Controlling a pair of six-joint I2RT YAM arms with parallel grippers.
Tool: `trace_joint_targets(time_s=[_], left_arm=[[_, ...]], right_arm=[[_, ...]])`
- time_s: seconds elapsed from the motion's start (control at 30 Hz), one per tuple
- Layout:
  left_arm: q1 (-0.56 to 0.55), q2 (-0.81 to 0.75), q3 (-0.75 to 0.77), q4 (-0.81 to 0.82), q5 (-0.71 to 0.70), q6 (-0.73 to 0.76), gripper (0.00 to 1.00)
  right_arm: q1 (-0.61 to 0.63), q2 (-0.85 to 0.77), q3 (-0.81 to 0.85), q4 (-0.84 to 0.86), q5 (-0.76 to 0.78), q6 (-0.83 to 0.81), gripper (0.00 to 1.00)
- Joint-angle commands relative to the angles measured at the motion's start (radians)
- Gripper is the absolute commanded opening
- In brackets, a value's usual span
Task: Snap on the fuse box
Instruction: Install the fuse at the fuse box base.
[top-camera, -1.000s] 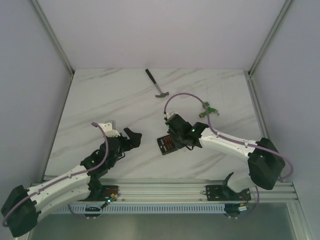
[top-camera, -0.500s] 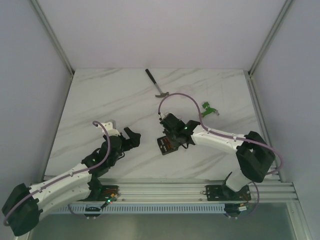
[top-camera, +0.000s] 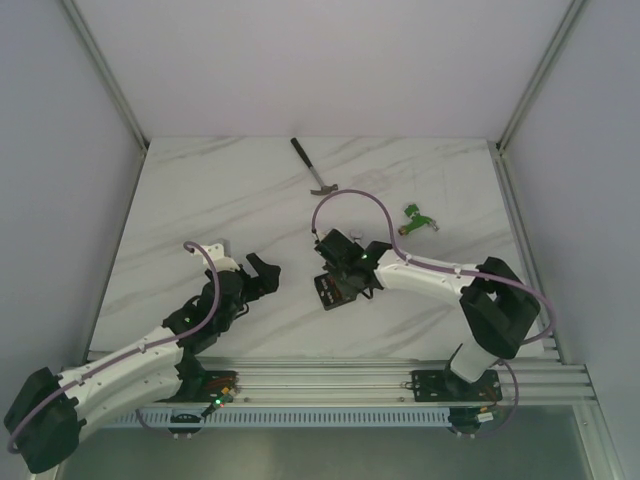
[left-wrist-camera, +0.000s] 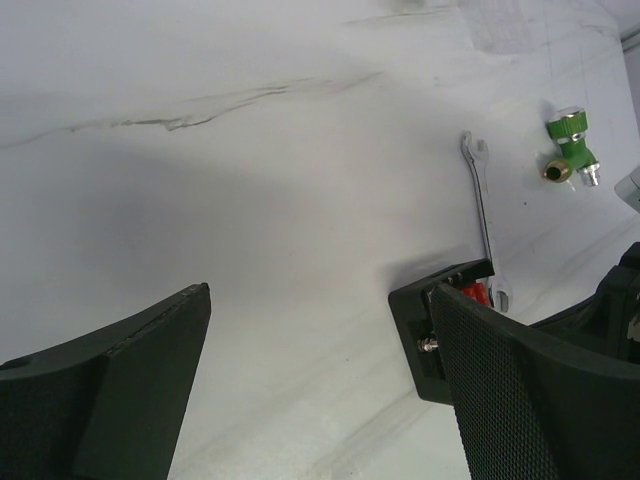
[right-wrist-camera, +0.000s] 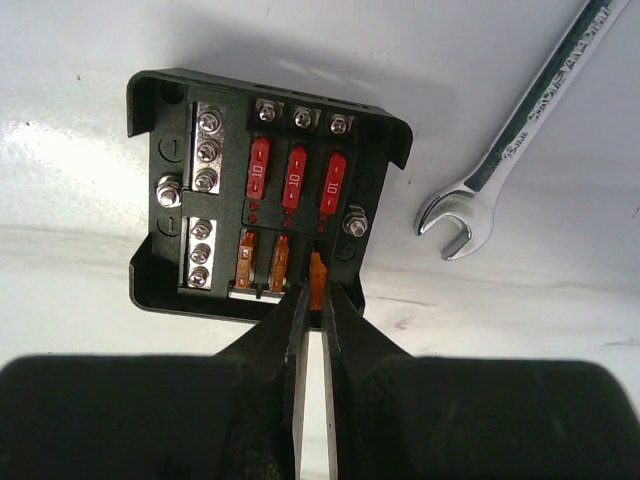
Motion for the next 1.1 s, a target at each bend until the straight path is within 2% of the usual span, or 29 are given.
trace_joint_targets(time_s=[0.0,0.43,0.83,1.07], left_arm=[[0.008,-0.006,0.023,-0.014,0.000,-0.003,1.00],[0.012,-0.007,0.023,-0.016,0.008,-0.007,1.00],[0.015,-0.006,0.023,-0.015,0.014,-0.011,1.00],[0.017,-0.001,0.026,-0.015,0.014,-0.012,1.00]], right_arm=[[0.011,0.033,0.032,-0.017,0.023,-0.011,0.00],[0.029,0.063,0.061,-0.077,0.084,0.018,0.03],[0.045,0.056,0.068,-0.098,0.048,0.034,0.04],[0.048,0.030,0.066,-0.089,0.046,0.039,0.23]])
